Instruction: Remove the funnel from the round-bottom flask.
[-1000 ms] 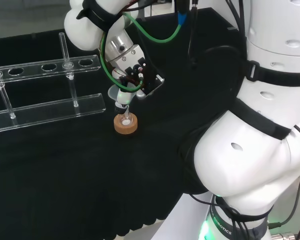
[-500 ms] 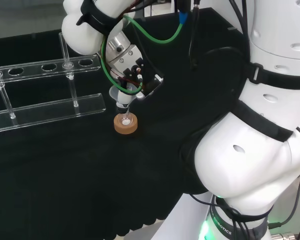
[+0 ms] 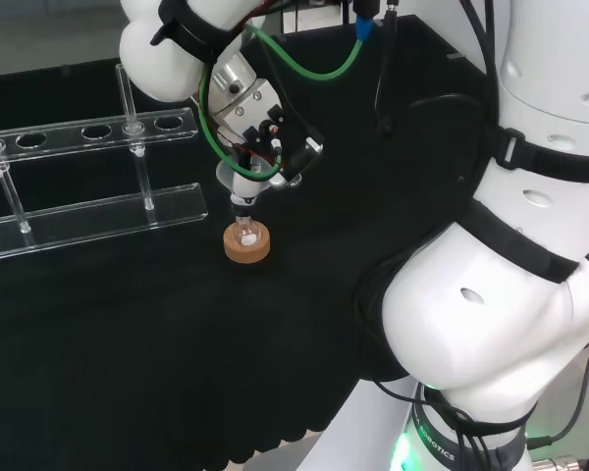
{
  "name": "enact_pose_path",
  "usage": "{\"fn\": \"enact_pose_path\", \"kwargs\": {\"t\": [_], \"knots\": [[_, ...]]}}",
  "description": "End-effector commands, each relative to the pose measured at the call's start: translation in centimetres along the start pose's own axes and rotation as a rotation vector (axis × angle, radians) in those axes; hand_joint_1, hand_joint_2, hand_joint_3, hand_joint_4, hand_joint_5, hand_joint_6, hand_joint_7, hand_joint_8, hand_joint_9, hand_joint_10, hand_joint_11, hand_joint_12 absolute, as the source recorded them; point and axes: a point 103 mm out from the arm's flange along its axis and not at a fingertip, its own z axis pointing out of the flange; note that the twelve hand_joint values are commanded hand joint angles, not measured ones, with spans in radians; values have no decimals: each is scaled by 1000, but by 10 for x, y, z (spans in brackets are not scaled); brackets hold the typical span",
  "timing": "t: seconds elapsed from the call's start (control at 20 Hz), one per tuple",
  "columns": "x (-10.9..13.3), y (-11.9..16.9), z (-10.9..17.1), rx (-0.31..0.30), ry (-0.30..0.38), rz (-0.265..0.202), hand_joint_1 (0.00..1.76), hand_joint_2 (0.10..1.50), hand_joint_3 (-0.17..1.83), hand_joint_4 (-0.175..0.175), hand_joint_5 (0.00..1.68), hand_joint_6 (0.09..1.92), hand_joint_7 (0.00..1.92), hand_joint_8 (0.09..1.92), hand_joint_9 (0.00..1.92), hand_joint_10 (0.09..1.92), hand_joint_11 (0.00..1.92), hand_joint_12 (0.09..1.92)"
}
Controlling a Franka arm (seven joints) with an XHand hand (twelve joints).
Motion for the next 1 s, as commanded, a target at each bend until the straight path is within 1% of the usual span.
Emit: {"fn": "enact_pose_path", "kwargs": {"t": [0.05,0.25,0.55,0.75,0.9,1.0], "knots": [[-6,-9,-15,28,-40,7,943,798,452,-46,660,692,689,726,1176,317,902,977],[-11,-21,-27,3,-40,15,943,796,456,-44,659,699,685,728,1175,313,898,979],[-13,-38,-40,-19,-48,28,943,794,462,-43,658,707,683,731,1177,310,895,982],[-15,-49,-54,-34,-59,42,943,792,465,-42,661,712,680,732,1177,309,892,983],[-16,-56,-64,-32,-68,52,942,791,467,-41,662,715,678,733,1177,308,890,985],[-17,-58,-69,-17,-77,57,941,791,469,-41,663,717,678,733,1176,307,889,986]]}}
